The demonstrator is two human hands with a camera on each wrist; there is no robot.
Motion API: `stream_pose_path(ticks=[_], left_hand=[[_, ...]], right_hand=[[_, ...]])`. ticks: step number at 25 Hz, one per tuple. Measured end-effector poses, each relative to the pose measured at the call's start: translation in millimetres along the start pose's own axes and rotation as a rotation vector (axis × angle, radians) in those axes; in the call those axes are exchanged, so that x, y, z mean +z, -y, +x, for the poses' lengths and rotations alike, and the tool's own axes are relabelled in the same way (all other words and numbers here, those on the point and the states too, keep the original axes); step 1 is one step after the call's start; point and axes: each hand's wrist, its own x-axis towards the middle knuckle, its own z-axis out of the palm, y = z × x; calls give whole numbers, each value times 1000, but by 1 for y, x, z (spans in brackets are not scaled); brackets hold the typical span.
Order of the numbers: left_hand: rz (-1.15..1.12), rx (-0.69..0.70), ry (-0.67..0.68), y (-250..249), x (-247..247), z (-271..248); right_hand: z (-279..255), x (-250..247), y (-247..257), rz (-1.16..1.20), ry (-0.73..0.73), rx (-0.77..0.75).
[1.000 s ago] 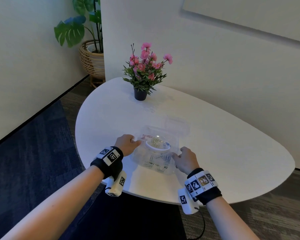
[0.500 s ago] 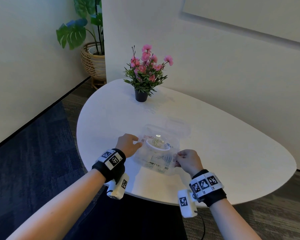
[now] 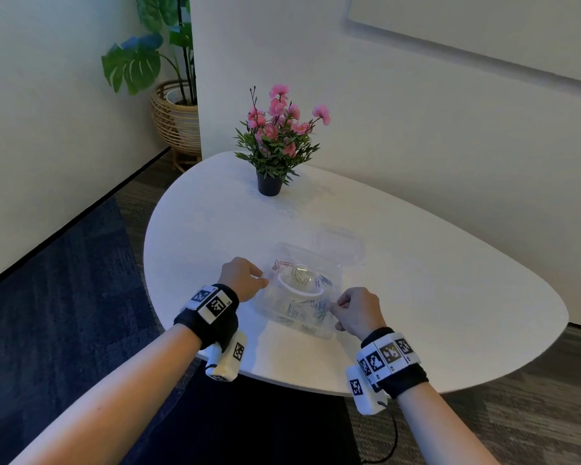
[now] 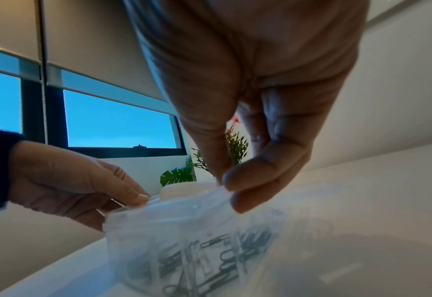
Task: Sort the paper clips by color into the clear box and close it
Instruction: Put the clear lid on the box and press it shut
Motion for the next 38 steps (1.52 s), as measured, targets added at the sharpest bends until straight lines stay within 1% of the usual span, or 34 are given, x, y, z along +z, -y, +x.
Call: stream_pose_path(ticks=[4,6,7,8,11,13,15,17,21,23,30,35,37,38], left_hand=[[22,5,19,0,-3,3],[37,18,5,-2,-4,4],[42,30,-6,-2,-4,5],[44,36,-11,-3,-3,6],[-60,-8,11,-1,-2,9],[-120,-43,20,0,-1,9],[-135,-51,24,1,0,8],[-174,-52,34,0,1,8],[-196,-20,31,0,4,7],[-176,-2,33,-3,4,6],[-72,-62,28,-13,3,13],[-113,-109,10,-16,0,20],[-187,-127,-2,-13,1,22],[-213,-136,-9,-11,2,24]], right_hand=[[0,-1,3,-168,-89,-71],[-1,-6,10,-157,-124,-173],[-1,-8,13,-142,-104,-238],[-1,-9,19,-155,-48,-299],[7,1,36,-385,177,-426],[17,10,42,-499,252,-408],[25,18,41,-558,297,-324],[27,22,37,-584,333,-259],[26,22,38,-600,385,-231],[27,22,39,-613,390,-227],[29,23,40,-657,427,-221],[30,25,41,-652,438,-218],[29,22,41,-588,416,-232],[28,20,39,-521,384,-241]])
